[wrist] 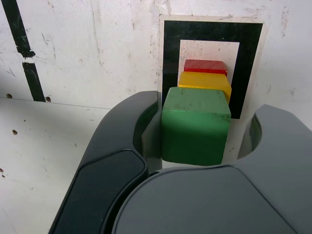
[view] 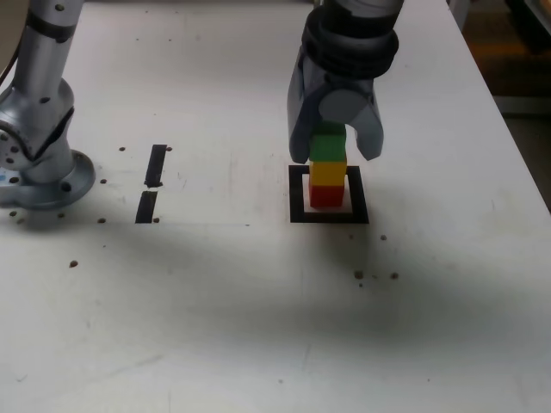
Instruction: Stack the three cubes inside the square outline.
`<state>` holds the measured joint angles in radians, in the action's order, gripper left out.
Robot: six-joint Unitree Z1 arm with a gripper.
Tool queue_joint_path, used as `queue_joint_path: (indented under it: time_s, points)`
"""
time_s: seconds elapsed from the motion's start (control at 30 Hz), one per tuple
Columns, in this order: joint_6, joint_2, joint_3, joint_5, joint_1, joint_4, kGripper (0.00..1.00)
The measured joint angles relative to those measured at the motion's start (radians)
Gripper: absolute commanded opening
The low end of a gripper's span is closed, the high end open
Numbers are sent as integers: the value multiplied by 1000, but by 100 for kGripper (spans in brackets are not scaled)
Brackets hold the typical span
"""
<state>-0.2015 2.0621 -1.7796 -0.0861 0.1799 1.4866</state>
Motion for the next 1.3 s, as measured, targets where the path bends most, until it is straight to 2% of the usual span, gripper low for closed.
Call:
queue_joint_path:
  time_s: [0.37, 0.77, 0.9, 1.03, 1.3]
  points:
    - [5, 0, 2, 10, 0, -19, 88]
    - [-19, -15, 26, 11, 0, 12, 96]
    - [-24, -106, 46, 10, 0, 72, 99]
    - [5, -218, 111, -14, 13, 107, 100]
    - [7, -447, 399, -12, 20, 55, 100]
